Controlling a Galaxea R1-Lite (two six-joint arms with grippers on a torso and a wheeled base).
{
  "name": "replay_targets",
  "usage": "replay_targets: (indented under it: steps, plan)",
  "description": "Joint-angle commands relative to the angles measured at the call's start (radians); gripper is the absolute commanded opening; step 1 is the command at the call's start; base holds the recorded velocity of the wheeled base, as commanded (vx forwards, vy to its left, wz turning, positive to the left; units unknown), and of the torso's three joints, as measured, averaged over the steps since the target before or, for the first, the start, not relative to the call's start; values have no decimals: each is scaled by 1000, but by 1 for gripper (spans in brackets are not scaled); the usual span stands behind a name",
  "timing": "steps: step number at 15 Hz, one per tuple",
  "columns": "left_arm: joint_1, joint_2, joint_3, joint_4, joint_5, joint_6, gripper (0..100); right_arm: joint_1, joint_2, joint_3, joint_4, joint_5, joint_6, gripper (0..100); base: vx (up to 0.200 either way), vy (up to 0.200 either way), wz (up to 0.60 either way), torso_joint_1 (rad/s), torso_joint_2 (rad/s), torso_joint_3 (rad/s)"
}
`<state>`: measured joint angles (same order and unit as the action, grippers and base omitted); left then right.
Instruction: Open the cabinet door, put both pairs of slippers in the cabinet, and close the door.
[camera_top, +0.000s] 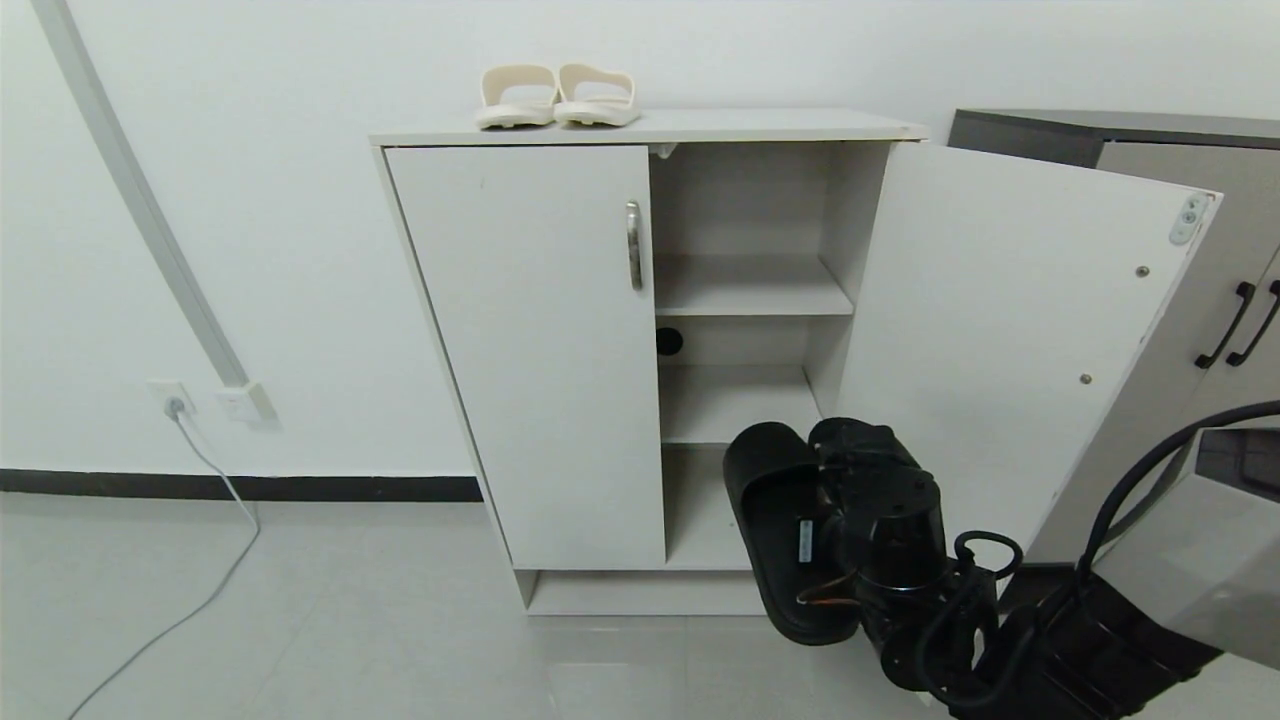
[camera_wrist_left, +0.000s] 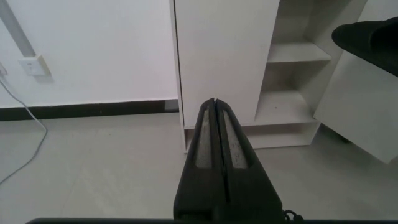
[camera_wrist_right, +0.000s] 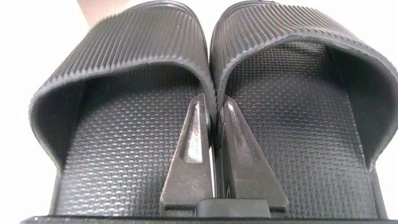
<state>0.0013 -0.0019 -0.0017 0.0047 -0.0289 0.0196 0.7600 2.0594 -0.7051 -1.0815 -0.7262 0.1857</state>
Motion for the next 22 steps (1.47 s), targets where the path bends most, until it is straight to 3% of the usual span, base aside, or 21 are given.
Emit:
replay_targets:
  steps: [1,9,15,22]
  plan:
    - [0,2,0,0,0,0,0,1,-1,-1,0,1,0,0,0,0,0,0,0,0]
    - [0,3,0,1,0,0,0,1,1,1,-11,1,0,0,0,0,0,0,0,0]
    - [0,2,0,1,0,0,0,1,22,1,-12,1,0,0,0,0,0,3,2,-171]
    - [0,2,0,0,0,-1,0,10,39,3,-110,8,-23,0,0,0,0,5,2,-196]
